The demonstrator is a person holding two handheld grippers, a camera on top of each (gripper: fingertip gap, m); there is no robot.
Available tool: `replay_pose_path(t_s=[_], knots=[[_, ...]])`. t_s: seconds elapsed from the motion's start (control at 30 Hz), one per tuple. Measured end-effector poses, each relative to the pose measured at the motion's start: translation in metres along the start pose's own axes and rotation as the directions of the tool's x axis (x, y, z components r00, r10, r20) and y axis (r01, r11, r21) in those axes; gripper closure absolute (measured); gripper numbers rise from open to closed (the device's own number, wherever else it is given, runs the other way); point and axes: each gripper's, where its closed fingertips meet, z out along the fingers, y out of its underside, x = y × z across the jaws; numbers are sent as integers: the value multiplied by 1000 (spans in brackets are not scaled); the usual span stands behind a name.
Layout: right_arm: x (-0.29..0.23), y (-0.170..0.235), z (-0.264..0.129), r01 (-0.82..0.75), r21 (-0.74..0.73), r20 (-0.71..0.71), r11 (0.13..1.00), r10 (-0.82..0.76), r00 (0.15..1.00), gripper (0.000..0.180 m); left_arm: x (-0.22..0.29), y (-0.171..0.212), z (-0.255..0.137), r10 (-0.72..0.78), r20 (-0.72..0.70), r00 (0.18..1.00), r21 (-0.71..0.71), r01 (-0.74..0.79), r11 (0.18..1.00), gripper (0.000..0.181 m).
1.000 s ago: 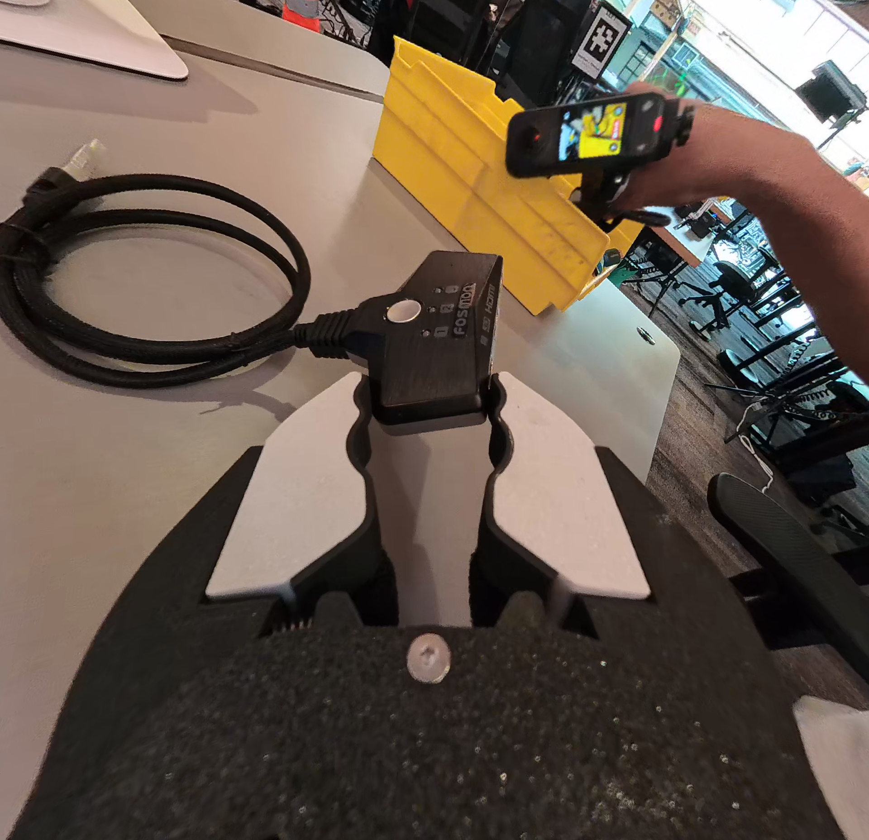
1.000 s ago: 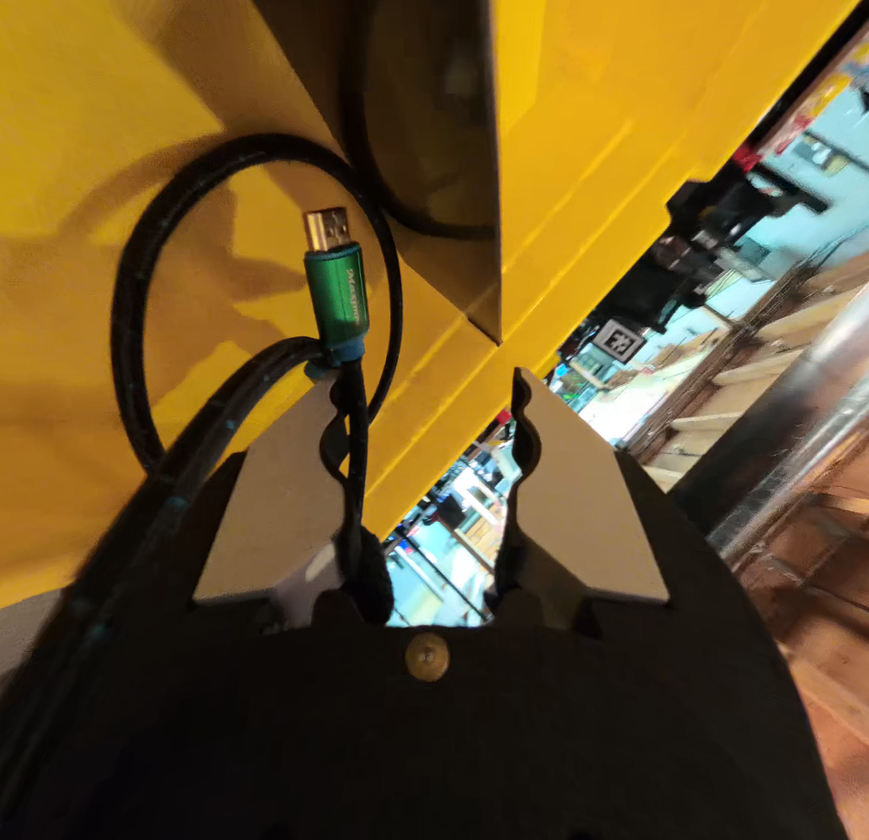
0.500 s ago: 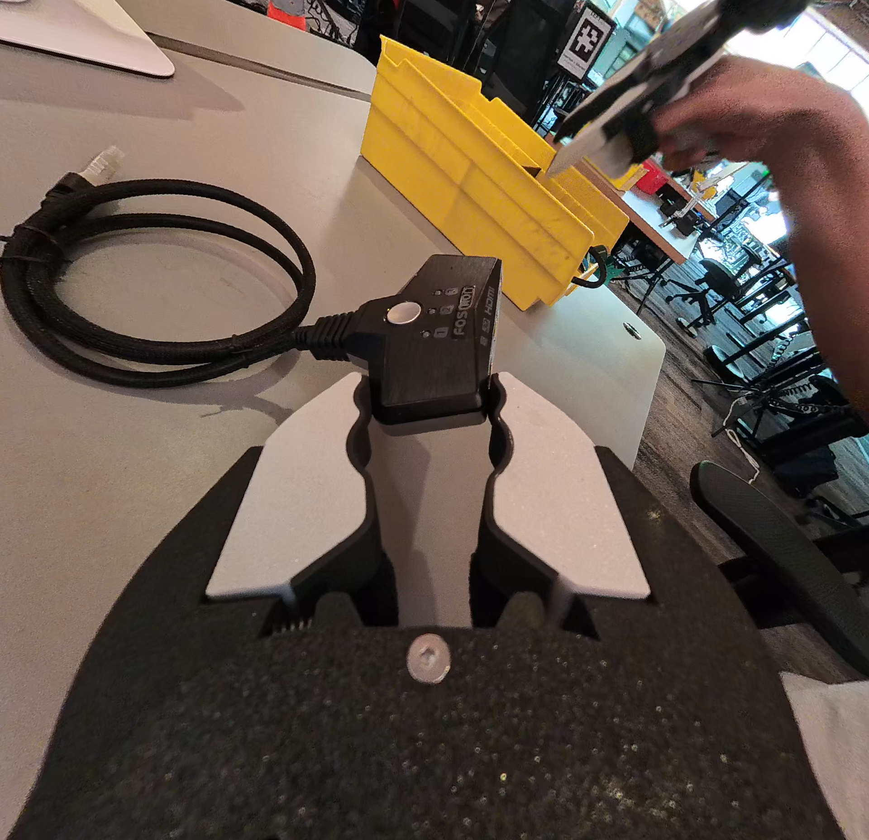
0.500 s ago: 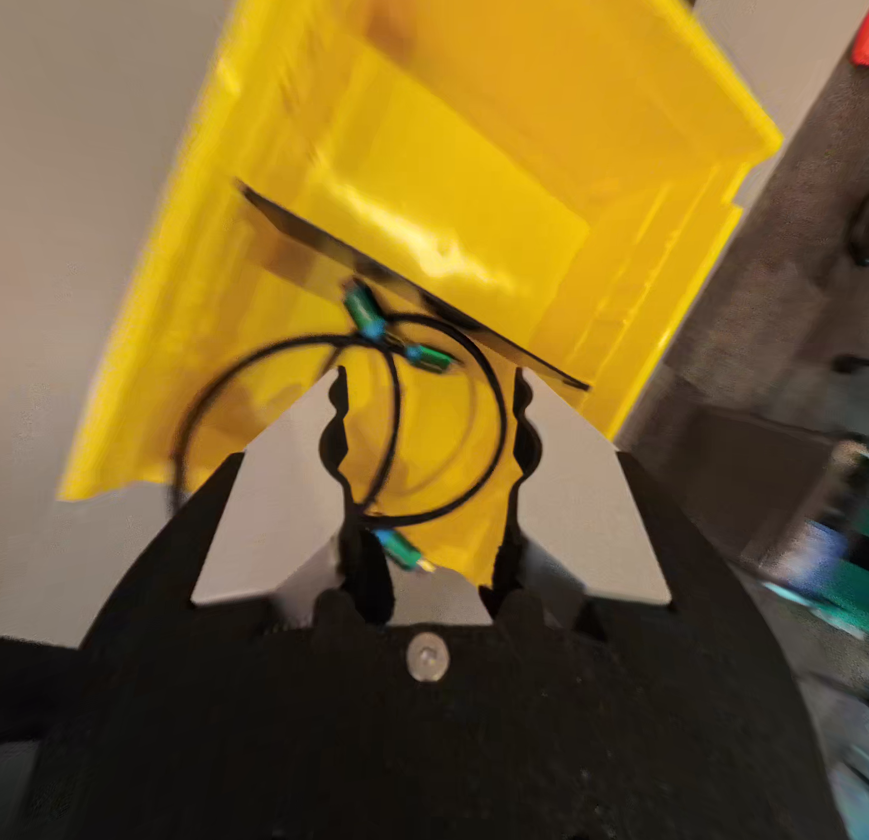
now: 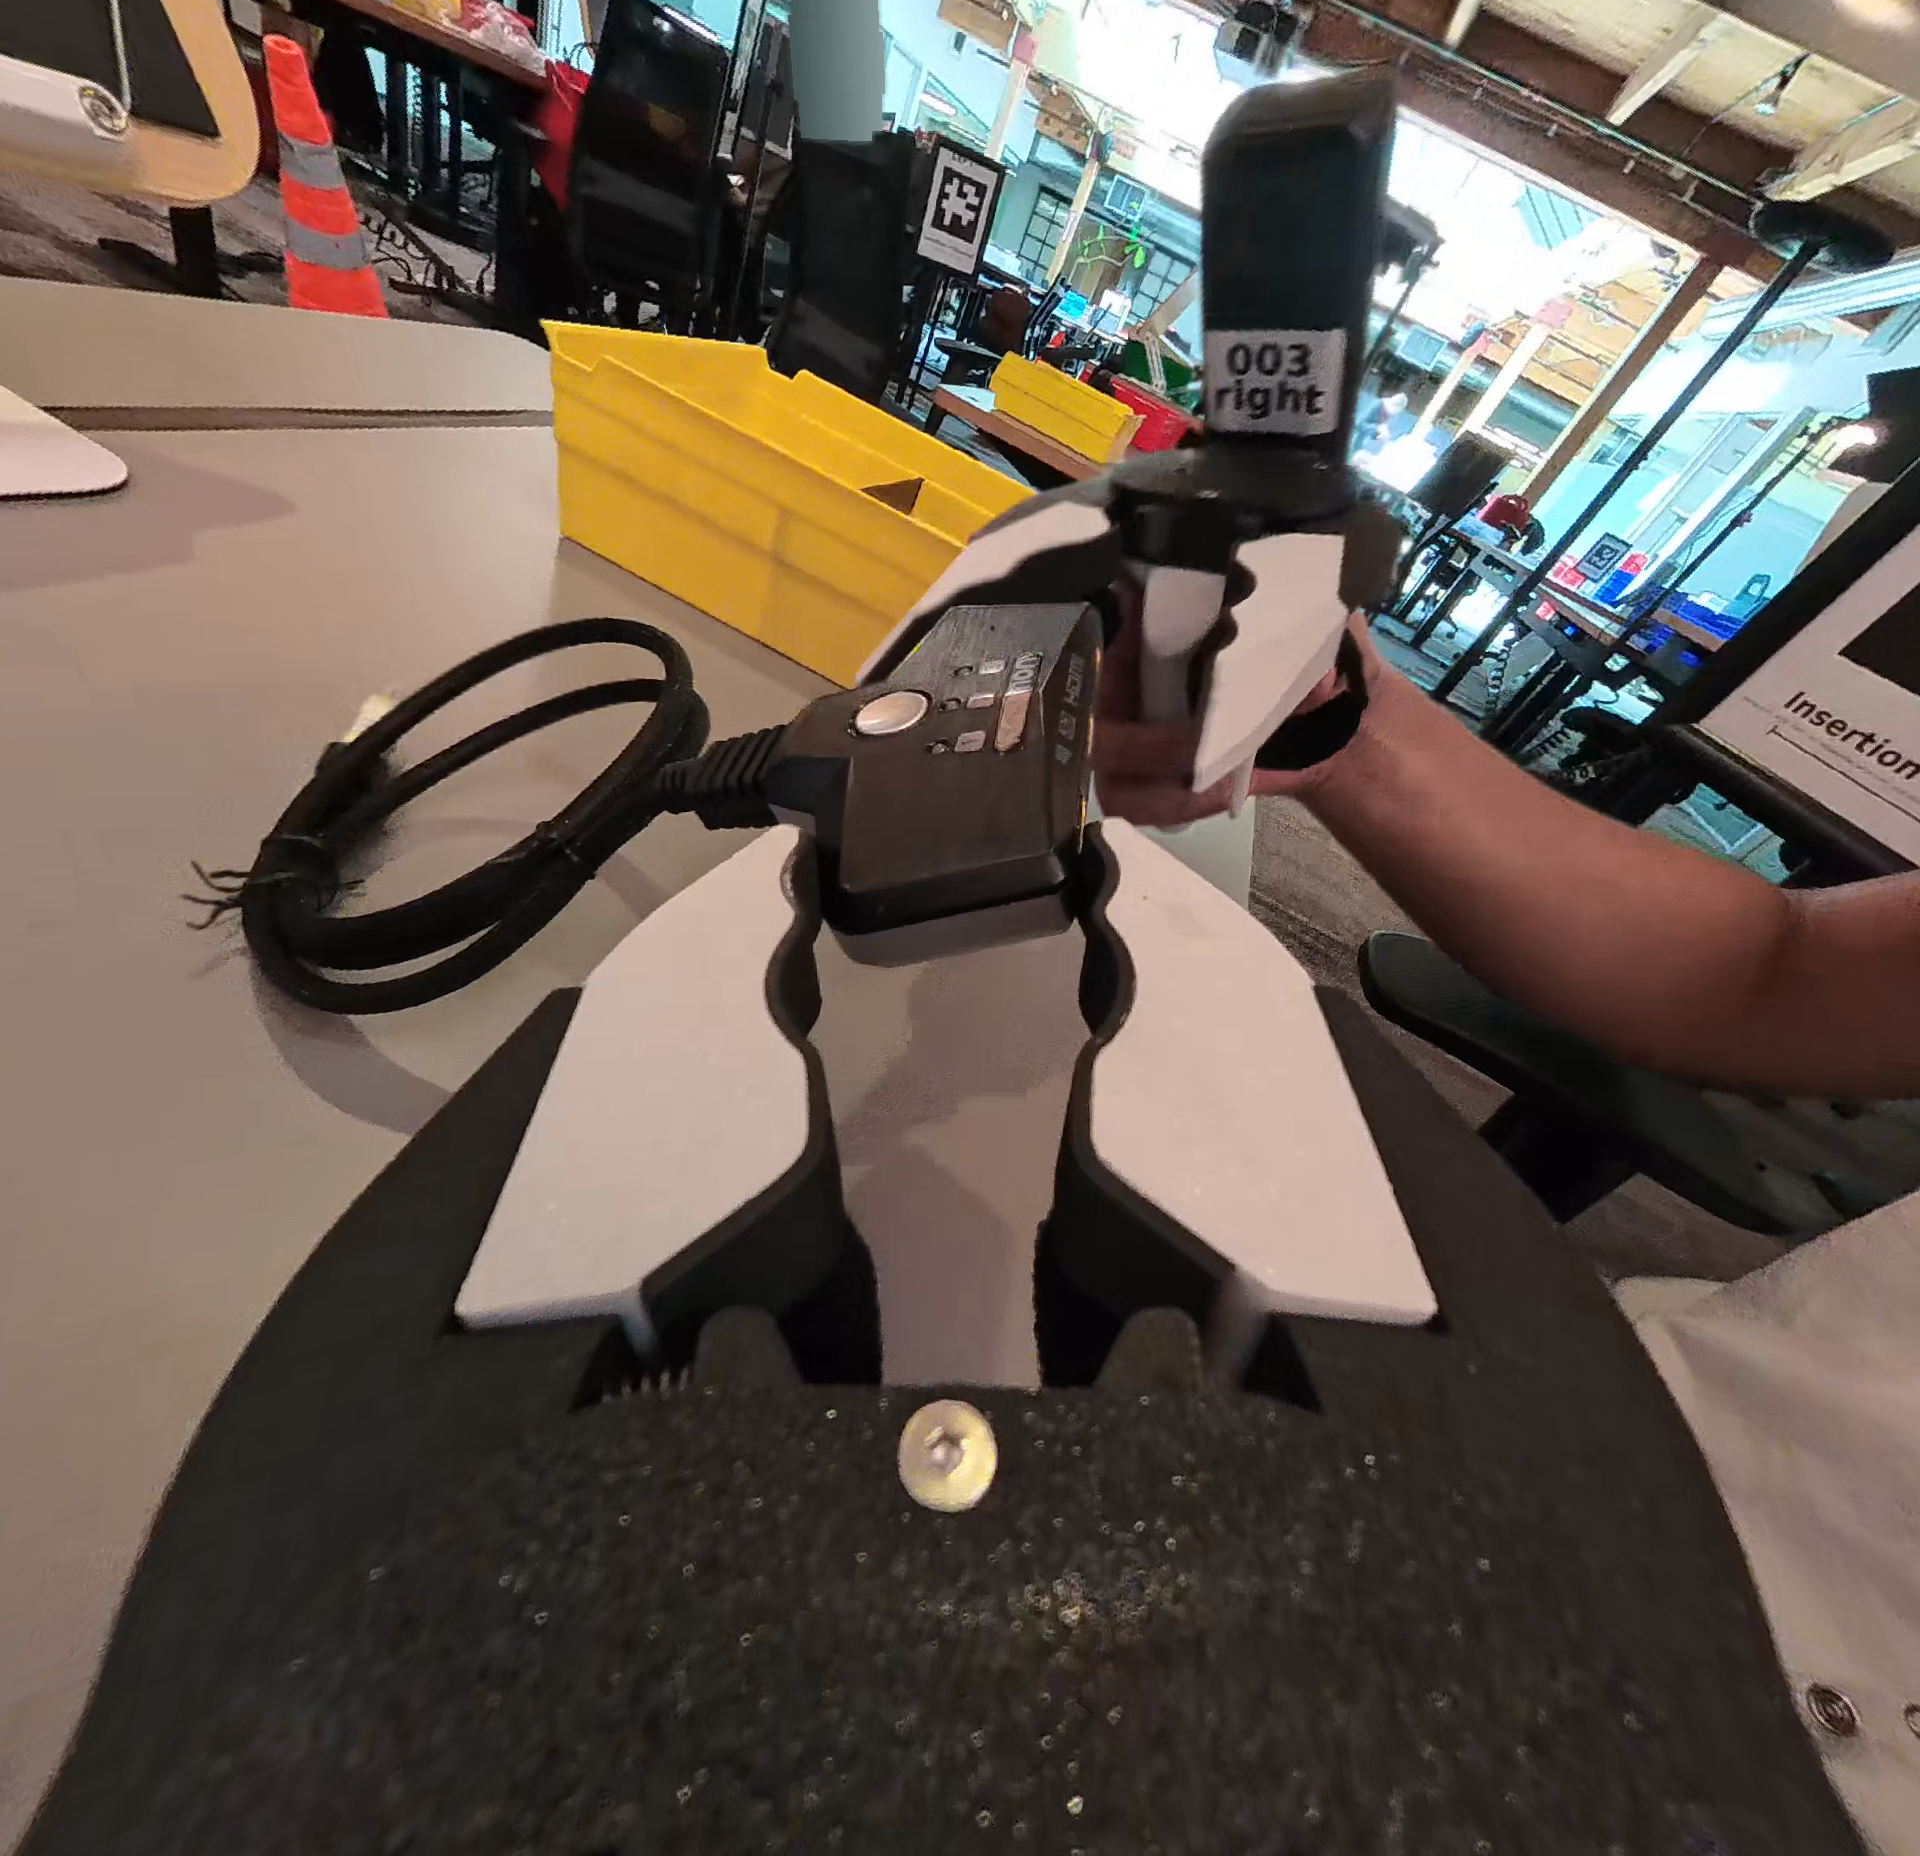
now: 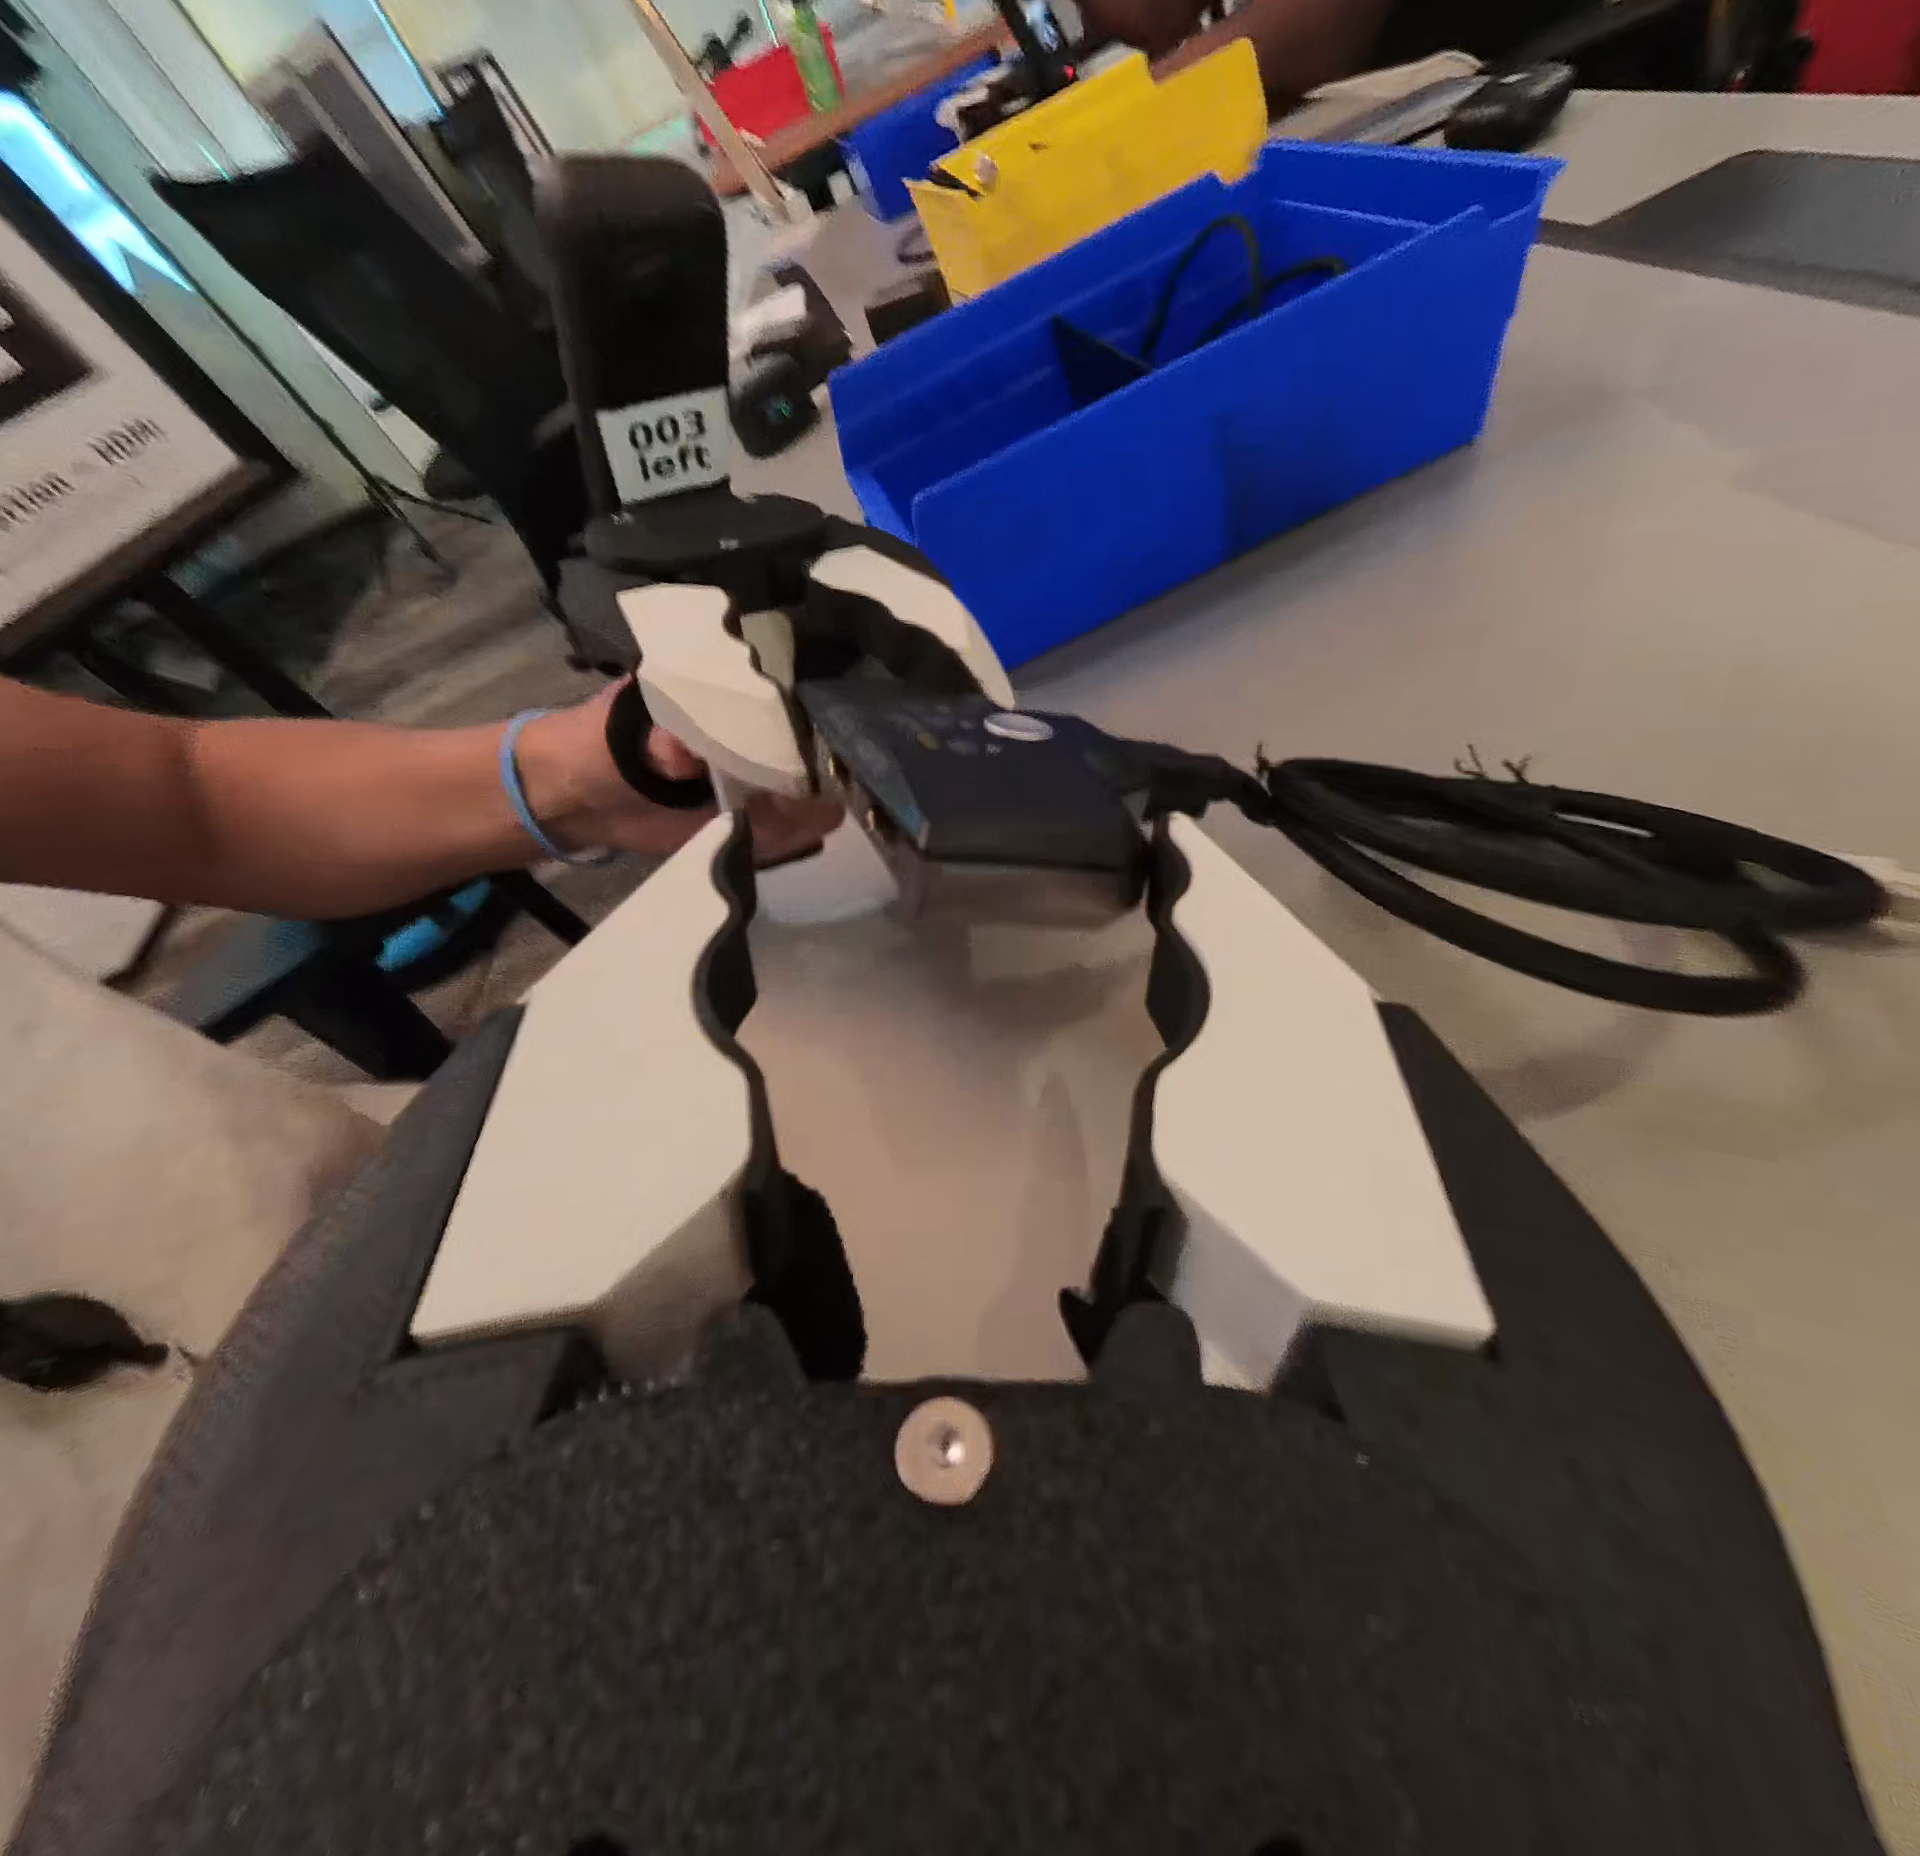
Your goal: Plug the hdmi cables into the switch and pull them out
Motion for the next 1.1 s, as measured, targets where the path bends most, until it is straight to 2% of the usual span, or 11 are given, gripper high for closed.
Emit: replay_pose_path(t_s=[0.07,0.23,0.33,0.4,0.5,0.6,0.73,0.8,0.87,1.0,1.1], knots=[[7,-3,4,-37,43,-2,998,37,999,121,1,1,1,1,0,1000,5,-1,1000,133],[8,-1,2,-98,39,87,994,94,992,125,-1,1,1,19,8,1000,38,-19,999,134],[21,-25,-12,-161,48,82,986,157,984,126,-7,-8,-11,41,48,998,107,-46,993,139],[33,-57,-33,-164,89,49,982,161,986,126,-15,-6,-17,7,62,998,106,-14,994,154],[46,-119,-74,-172,179,15,969,172,985,126,-21,2,-19,-85,24,996,82,82,993,156],[67,-172,-126,-195,264,-103,944,229,968,126,-25,12,-15,-138,23,990,43,137,990,157],[99,-206,-198,-178,310,-300,934,273,914,126,-26,20,-13,-136,32,990,7,136,991,158],[122,-205,-225,-132,290,-432,948,253,865,126,-27,18,-14,-127,38,991,13,127,992,158],[150,-193,-243,-139,305,-484,942,279,830,126,-27,17,-14,-122,41,992,14,122,992,159],[216,-132,-259,-345,386,-446,856,501,742,129,-26,17,-13,-125,36,991,13,125,992,161],[235,-103,-256,-477,427,-345,768,626,699,129,-24,19,-10,-124,33,992,5,124,992,161]])
